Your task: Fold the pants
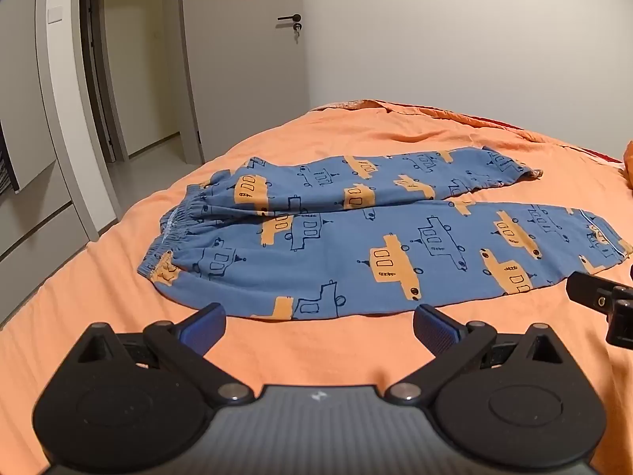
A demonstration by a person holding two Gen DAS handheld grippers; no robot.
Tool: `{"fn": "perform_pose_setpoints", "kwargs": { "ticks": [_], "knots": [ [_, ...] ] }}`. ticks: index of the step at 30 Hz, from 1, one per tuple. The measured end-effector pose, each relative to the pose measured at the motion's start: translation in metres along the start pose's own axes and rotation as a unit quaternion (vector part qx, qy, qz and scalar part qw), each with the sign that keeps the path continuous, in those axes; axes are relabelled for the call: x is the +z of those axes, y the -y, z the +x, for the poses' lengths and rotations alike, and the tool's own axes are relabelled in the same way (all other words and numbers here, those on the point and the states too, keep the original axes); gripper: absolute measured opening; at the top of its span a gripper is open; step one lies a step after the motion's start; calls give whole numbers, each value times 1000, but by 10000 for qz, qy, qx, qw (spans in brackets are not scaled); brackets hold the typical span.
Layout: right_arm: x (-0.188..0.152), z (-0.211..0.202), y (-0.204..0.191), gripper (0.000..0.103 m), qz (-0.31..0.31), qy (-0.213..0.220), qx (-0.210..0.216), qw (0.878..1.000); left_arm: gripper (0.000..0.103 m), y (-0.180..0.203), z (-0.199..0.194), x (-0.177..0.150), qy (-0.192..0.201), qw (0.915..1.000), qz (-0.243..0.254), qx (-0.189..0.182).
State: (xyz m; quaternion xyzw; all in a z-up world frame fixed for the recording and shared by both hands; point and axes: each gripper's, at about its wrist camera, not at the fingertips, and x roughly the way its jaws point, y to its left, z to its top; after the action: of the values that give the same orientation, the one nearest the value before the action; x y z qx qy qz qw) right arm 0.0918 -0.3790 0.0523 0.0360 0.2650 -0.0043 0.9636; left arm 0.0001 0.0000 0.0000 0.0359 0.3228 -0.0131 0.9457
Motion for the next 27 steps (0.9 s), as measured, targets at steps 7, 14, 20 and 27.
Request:
{"fn": "perform_pose_setpoints", "kwargs": {
  "ticks": [7, 14, 20, 27],
  "knots": [
    [1, 1, -1, 102, -51, -33, -11, 10000, 103, 1, 0, 0, 12, 10000, 2, 5],
    [-1, 1, -5, 102, -105, -13, -11, 9999, 103, -1, -1, -2, -15, 10000, -15, -24],
    [0, 1, -5, 102, -108, -20, -4, 9999, 103, -1, 2, -1, -35, 10000, -9, -5],
    [0, 1, -5, 102, -106, -6, -26, 9999, 103, -1, 2, -1, -36, 10000, -10, -1]
  ]
}}
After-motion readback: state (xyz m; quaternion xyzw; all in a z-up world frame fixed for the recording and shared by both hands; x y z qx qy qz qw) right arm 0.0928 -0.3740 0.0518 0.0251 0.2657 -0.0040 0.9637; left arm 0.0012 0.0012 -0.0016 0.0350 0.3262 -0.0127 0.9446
